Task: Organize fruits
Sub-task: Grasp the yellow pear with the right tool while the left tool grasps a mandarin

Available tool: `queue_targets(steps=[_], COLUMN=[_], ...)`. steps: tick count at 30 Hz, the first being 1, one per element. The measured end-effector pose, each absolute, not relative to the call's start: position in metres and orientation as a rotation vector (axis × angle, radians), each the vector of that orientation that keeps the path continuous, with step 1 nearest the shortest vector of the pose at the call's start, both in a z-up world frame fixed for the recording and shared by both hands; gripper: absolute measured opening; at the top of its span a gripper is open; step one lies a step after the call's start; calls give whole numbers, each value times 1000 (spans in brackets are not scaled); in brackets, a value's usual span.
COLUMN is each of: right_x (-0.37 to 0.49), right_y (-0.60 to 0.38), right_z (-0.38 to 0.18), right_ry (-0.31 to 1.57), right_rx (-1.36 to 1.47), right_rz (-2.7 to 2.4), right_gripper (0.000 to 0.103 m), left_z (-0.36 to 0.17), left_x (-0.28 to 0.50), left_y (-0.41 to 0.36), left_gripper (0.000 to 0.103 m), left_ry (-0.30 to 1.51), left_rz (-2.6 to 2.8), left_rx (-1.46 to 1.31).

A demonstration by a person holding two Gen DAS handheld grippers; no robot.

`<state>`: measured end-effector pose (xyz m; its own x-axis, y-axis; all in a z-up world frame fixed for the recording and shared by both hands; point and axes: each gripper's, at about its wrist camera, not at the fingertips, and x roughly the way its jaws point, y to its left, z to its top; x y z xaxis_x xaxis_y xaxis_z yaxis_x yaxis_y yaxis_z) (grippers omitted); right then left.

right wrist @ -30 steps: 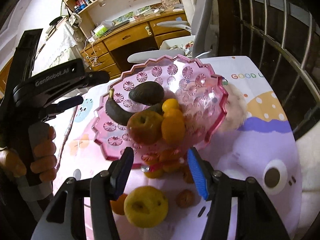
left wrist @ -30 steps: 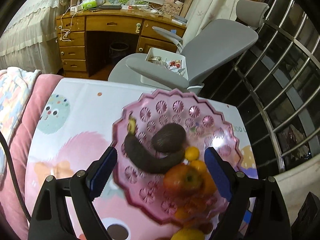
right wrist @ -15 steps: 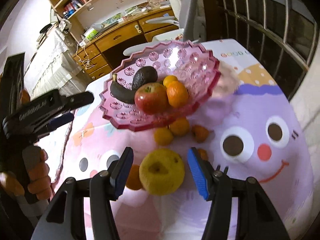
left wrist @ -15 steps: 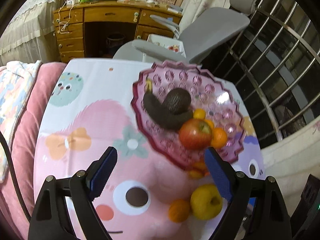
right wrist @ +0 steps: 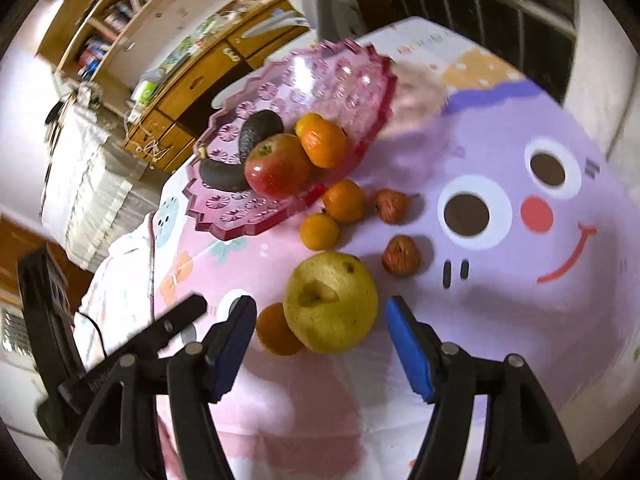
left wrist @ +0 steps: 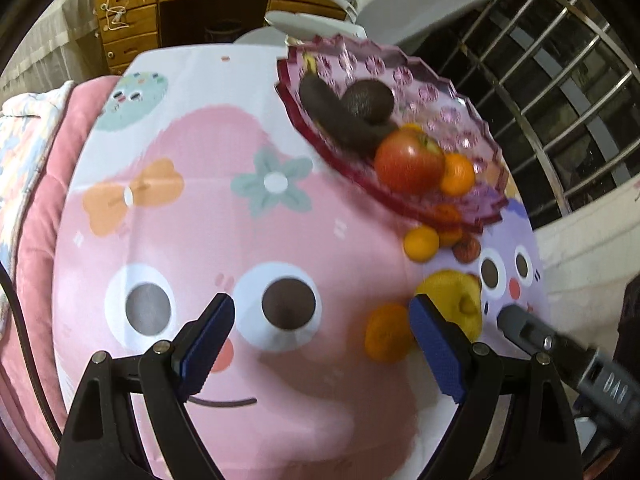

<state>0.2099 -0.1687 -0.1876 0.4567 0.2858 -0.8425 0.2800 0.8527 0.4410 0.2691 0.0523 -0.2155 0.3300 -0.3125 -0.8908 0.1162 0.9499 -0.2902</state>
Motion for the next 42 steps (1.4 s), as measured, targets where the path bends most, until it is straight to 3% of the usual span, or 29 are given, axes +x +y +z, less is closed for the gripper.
queue_targets(steps=[16, 30, 42], right_x=[216, 238, 255], right_y=[-194, -184, -169], right_z=[-238, -255, -263], right_ry=[1267, 1390, 1491], right_rx=[986, 1056, 1013], right_rz=[-110, -133, -198], right_gripper=[73, 77, 77], left_z=[-255, -268, -271], left_x=[241, 251, 263], left_y=[26, 15, 13], left_gripper=[88, 88, 79], left_ry=[1308, 1336, 1327], left_rz=[-404, -388, -372], left_rx=[-158, -212, -243])
